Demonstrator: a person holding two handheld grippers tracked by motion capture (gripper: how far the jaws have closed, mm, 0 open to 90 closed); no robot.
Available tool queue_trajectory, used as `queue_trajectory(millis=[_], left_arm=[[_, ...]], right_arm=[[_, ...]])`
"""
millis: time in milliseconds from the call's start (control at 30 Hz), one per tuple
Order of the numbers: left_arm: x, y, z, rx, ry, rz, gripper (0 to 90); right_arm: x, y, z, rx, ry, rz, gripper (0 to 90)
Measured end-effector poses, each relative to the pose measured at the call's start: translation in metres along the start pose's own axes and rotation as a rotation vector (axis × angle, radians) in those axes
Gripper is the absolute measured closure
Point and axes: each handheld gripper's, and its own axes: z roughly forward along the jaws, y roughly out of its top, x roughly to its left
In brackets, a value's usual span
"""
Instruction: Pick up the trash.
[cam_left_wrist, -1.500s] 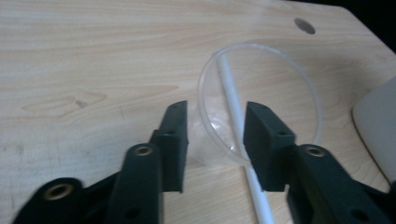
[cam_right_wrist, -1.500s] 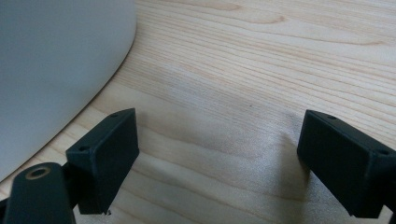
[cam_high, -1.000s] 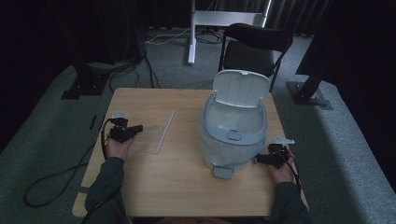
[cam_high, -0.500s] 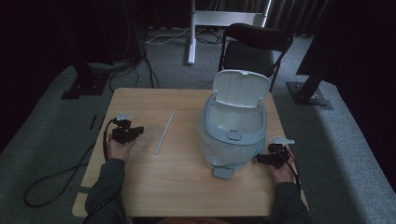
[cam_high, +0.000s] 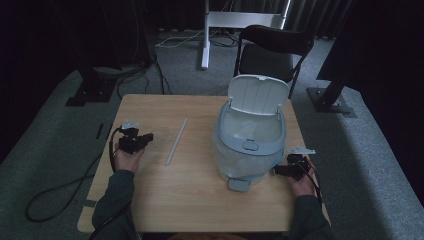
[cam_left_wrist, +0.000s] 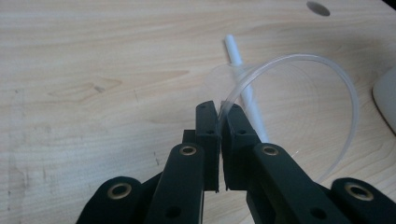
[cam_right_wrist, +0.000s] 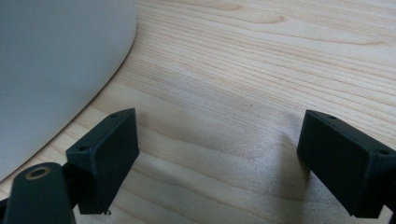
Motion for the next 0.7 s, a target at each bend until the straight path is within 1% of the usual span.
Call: queue_trajectory(millis=[167, 300, 367, 433, 567, 600, 700], left_arm=[[0.0, 0.004, -0.003, -0.021, 0.003, -0.006, 86.6], [-0.001, 0.007, -0.006, -0.043, -0.009, -0.006, 86.6], [-0.004, 0.01, -0.008, -0.058, -0.011, -0.002, 86.6], [-0.007, 0.013, -0.01, -0.068, -0.015, 0.011, 86.6], [-0.014, 0.021, -0.015, -0.084, -0.039, 0.023, 86.6], [-0.015, 0.023, -0.016, -0.095, -0.045, 0.024, 86.6], [-0.022, 0.03, -0.021, -0.112, -0.061, 0.039, 86.6]], right_arm=[[0.0, 0.0, 0.0, 0.0, 0.001, -0.001, 11.6], [0.0, 0.0, 0.0, 0.0, 0.002, -0.002, 11.6], [0.0, 0.0, 0.0, 0.0, 0.002, -0.001, 11.6], [0.0, 0.0, 0.0, 0.0, 0.002, -0.002, 11.6], [0.0, 0.0, 0.0, 0.001, 0.002, -0.002, 11.6], [0.0, 0.0, 0.0, 0.0, 0.002, -0.002, 11.6], [0.0, 0.0, 0.0, 0.0, 0.002, -0.001, 11.6]])
